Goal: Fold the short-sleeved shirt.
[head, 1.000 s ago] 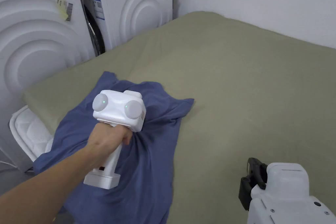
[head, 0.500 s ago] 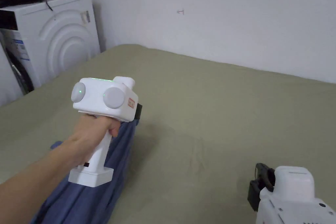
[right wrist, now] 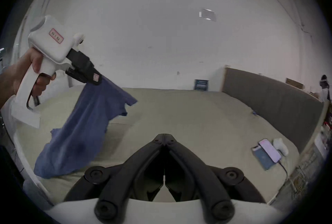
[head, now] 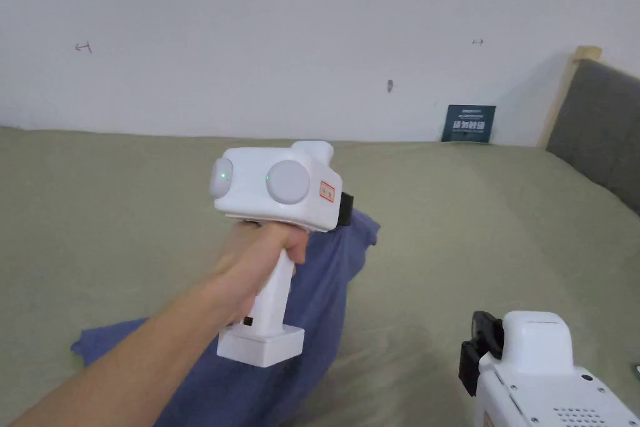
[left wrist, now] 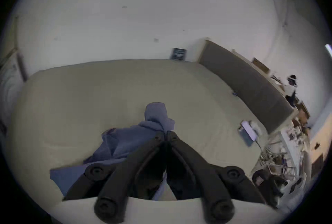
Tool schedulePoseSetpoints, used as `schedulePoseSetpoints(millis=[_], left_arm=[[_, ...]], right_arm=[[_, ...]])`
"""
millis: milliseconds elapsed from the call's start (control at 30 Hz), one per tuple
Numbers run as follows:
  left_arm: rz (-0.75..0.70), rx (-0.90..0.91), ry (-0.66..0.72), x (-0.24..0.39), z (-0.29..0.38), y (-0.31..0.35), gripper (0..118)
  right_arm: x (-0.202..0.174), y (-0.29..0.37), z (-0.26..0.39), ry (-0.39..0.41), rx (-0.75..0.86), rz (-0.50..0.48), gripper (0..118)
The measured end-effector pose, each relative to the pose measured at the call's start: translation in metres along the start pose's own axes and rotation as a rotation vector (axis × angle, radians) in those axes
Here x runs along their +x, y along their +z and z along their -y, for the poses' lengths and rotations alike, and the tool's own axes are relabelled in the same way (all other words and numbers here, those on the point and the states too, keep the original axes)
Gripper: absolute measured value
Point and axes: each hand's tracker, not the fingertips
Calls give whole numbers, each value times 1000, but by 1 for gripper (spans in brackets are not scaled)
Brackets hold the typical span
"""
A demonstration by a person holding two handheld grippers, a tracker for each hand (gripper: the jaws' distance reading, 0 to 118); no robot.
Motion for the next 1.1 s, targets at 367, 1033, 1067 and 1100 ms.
schedulePoseSetpoints(millis=[367,1033,1067,1100], left_arm=[[-19,-287,-9,9,69,-178,0],[-255,192,-1,-46,113,13,0],[-296,232,-6,-56,123,42,0],[-356,273,9,-62,134,66,0]], right_arm=[[47,-43,31,-33,-88,95,0],[9,-30,18,-40,-62,8,0],[4,-27,16,-43,-52,-7,0],[0,-25,14,-39,-43,-16,0]])
